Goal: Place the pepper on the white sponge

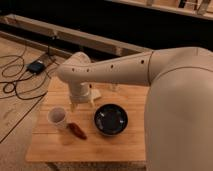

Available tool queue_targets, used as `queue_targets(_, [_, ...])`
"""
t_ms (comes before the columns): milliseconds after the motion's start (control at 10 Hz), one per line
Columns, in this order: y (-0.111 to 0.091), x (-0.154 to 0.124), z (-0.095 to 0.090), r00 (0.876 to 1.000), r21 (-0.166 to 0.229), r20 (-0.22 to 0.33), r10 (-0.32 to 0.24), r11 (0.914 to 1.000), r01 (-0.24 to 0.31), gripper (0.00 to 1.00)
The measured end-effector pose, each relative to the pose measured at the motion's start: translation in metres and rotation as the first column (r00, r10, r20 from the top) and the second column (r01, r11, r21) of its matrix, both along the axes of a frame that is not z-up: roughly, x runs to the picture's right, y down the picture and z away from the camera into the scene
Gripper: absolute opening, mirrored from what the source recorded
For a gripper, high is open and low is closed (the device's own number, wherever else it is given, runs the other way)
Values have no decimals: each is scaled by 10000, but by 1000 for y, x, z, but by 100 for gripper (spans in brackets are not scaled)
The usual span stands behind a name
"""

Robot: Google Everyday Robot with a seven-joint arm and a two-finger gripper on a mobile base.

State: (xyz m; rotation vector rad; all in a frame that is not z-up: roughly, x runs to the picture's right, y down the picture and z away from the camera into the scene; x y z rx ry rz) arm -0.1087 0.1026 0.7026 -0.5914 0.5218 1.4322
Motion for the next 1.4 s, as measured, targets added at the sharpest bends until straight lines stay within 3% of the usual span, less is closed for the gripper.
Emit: queue_targets(1400, [1,0,1,9999,2,95,-142,9999,142,65])
